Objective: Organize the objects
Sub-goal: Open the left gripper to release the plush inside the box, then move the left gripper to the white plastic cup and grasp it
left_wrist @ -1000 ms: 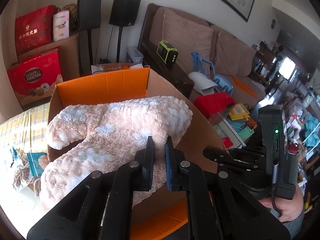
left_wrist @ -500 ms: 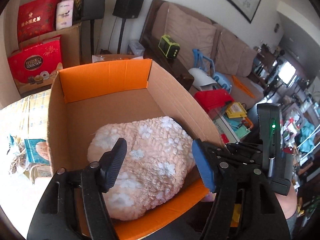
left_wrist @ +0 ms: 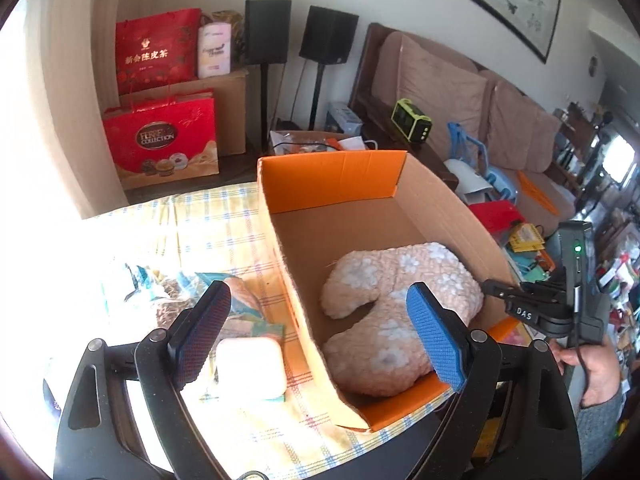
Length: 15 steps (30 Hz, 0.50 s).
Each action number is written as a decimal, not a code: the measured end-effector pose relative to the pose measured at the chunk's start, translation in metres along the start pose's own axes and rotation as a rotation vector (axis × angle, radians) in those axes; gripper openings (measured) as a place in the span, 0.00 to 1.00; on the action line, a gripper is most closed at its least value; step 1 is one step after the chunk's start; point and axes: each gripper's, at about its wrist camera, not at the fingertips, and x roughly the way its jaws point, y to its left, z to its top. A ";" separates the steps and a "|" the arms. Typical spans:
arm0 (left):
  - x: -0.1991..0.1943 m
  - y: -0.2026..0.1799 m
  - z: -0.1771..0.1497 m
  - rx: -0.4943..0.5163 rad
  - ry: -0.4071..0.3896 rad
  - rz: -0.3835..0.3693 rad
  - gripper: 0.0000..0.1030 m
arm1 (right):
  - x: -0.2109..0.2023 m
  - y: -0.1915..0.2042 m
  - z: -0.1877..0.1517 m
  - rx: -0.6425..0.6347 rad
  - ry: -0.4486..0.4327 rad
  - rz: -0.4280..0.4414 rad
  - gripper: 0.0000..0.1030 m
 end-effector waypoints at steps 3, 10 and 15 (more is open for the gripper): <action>-0.004 0.010 -0.007 -0.002 -0.004 0.042 0.86 | 0.000 0.000 0.000 0.001 -0.002 -0.001 0.11; -0.015 0.031 -0.023 0.009 -0.037 0.113 0.96 | -0.002 0.000 -0.001 0.000 -0.015 -0.012 0.11; -0.012 0.063 -0.033 -0.026 -0.009 0.164 0.96 | -0.002 0.001 -0.002 -0.002 -0.016 -0.012 0.12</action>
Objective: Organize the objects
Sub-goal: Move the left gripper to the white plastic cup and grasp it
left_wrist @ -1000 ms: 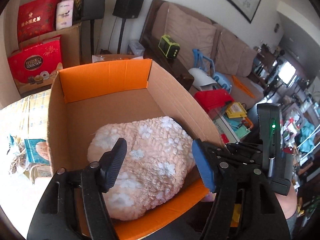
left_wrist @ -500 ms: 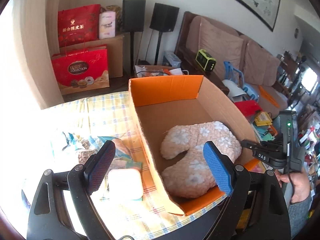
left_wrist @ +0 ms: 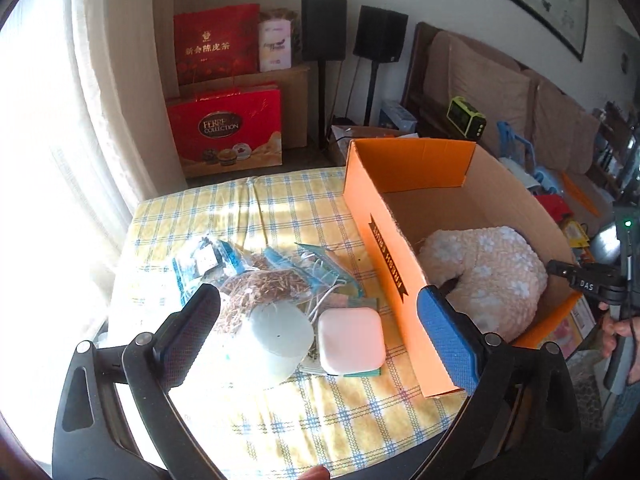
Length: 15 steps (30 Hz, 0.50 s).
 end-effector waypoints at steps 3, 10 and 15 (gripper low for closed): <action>0.008 0.021 -0.007 -0.027 0.028 0.010 0.96 | -0.001 0.001 -0.001 -0.001 -0.001 0.004 0.12; 0.028 0.058 -0.022 -0.086 0.074 0.029 0.96 | -0.001 0.001 -0.002 -0.001 -0.001 0.005 0.13; 0.037 0.065 -0.034 -0.119 0.066 -0.030 0.96 | -0.001 0.001 -0.002 -0.001 -0.001 0.006 0.14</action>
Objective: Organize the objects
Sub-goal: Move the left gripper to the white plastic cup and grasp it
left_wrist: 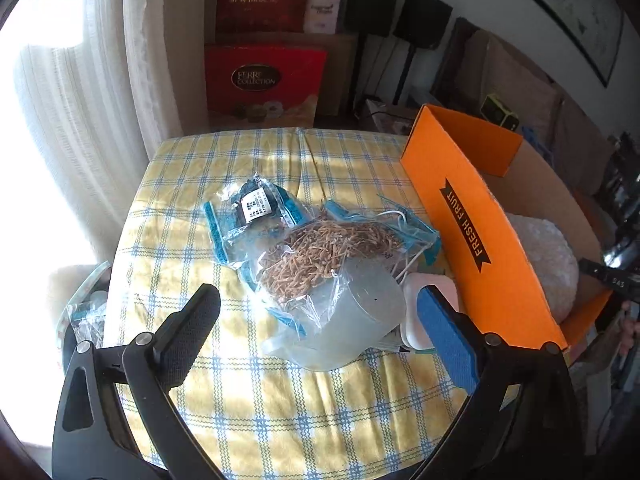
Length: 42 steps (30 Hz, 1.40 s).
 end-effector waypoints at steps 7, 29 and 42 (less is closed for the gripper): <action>0.003 -0.019 -0.013 0.083 -0.026 -0.003 0.94 | 0.000 0.000 0.000 -0.002 0.001 -0.001 0.15; 0.031 -0.041 -0.016 0.206 -0.025 0.087 0.55 | 0.001 0.001 -0.002 -0.005 0.001 0.000 0.15; -0.033 -0.042 0.015 0.138 -0.046 -0.014 0.50 | 0.000 0.002 -0.003 -0.004 0.001 0.004 0.15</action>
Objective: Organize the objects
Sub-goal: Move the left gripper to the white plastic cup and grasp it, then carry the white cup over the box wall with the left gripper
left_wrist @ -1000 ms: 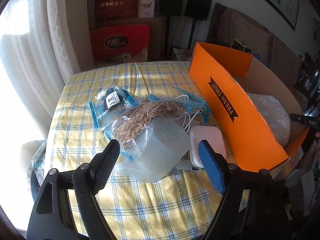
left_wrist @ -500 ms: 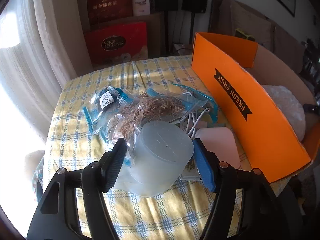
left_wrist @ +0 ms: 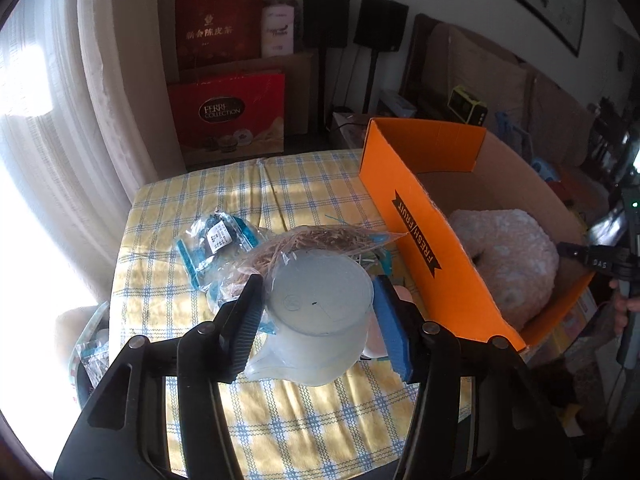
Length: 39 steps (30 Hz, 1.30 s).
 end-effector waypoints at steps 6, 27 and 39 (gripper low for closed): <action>-0.024 -0.010 0.025 -0.015 -0.026 -0.100 0.50 | 0.000 0.000 0.000 -0.002 0.001 -0.001 0.15; -0.019 -0.076 0.094 0.034 -0.083 -0.188 0.50 | 0.002 0.000 0.000 0.001 0.004 0.003 0.15; 0.038 -0.125 0.117 0.105 -0.066 -0.180 0.50 | 0.003 0.001 0.000 0.001 0.006 0.004 0.15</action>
